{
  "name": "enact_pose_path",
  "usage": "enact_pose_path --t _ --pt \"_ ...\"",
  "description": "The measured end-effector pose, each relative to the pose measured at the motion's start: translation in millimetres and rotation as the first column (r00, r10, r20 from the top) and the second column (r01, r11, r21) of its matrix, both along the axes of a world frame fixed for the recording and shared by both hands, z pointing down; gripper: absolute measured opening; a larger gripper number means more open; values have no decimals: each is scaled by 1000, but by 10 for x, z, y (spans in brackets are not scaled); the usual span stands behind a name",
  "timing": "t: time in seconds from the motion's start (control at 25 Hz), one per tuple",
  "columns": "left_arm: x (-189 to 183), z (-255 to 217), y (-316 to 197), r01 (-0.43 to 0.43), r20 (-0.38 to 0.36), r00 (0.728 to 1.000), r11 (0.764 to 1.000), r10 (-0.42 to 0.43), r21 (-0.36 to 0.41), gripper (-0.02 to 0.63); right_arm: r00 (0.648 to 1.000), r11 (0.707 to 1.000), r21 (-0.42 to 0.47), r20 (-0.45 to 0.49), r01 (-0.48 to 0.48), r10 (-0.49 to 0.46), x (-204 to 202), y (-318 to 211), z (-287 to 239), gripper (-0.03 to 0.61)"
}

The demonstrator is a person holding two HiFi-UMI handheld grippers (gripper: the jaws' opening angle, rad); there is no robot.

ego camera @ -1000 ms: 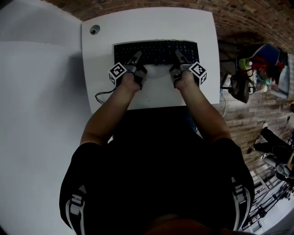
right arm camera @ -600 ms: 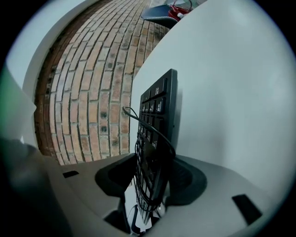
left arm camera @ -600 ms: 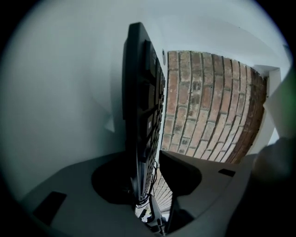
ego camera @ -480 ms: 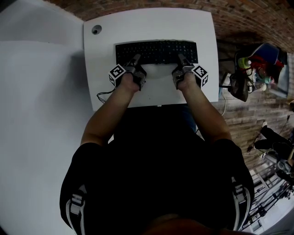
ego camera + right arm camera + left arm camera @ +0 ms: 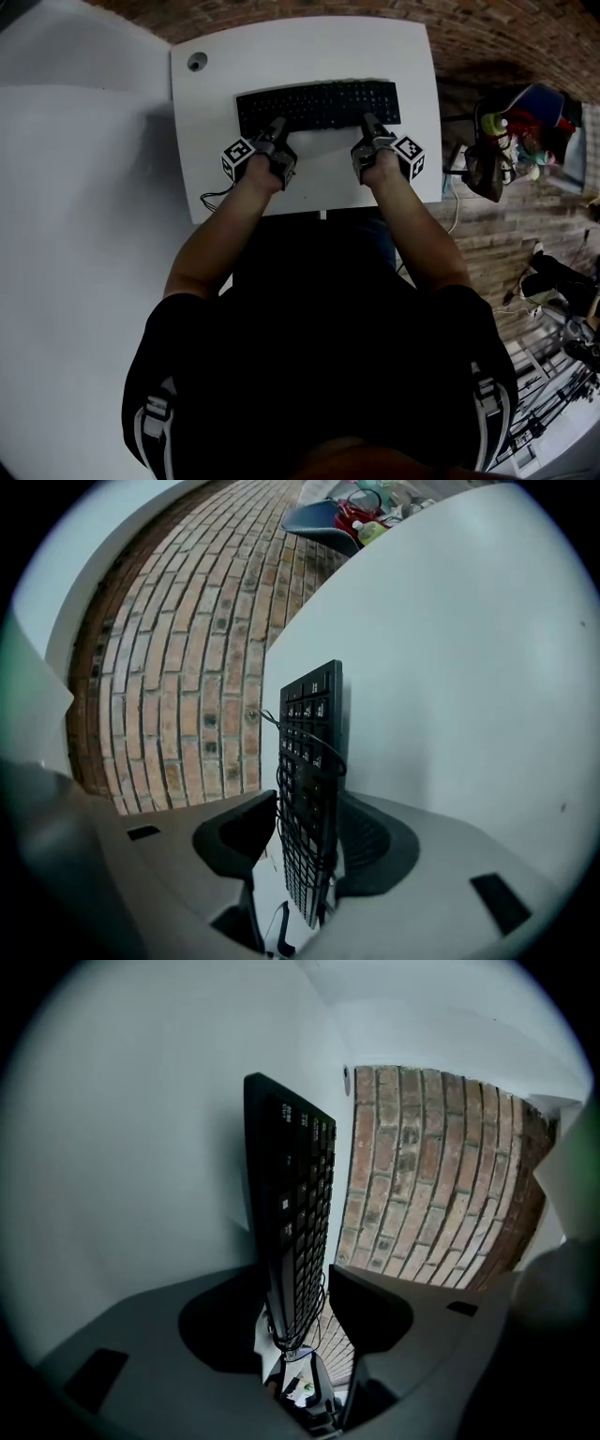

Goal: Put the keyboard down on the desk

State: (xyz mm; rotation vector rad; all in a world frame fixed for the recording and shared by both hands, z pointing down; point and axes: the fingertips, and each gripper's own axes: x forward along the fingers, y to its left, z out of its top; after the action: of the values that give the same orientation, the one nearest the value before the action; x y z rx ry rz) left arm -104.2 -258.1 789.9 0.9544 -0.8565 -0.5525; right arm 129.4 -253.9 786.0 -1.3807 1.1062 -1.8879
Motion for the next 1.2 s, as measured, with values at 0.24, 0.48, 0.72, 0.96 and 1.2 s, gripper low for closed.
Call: enact_pose_path --t 0.24,0.48,0.72,0.96,1.2 --pt "-84 -96 65 15 -10 1000 999 -16 -35 217 1000 1000 -11 12 -15 16 -22 51 -151 204" --pt "-114 -249 112 2 5 1000 1000 -2 -31 221 1000 1000 22 -25 -2 3 -40 2 -375 204" --pt "-208 -724 29 -27 70 997 997 23 67 221 997 997 74 -67 30 -25 -89 -41 -772 204" --pt "-418 -1197 -4 -125 252 965 969 68 215 200 976 967 199 -179 161 -126 -295 -79 -1266 196" --pt "-482 -1747 -66 -241 447 892 905 65 351 172 900 887 300 -369 350 -231 -459 -74 -1803 174"
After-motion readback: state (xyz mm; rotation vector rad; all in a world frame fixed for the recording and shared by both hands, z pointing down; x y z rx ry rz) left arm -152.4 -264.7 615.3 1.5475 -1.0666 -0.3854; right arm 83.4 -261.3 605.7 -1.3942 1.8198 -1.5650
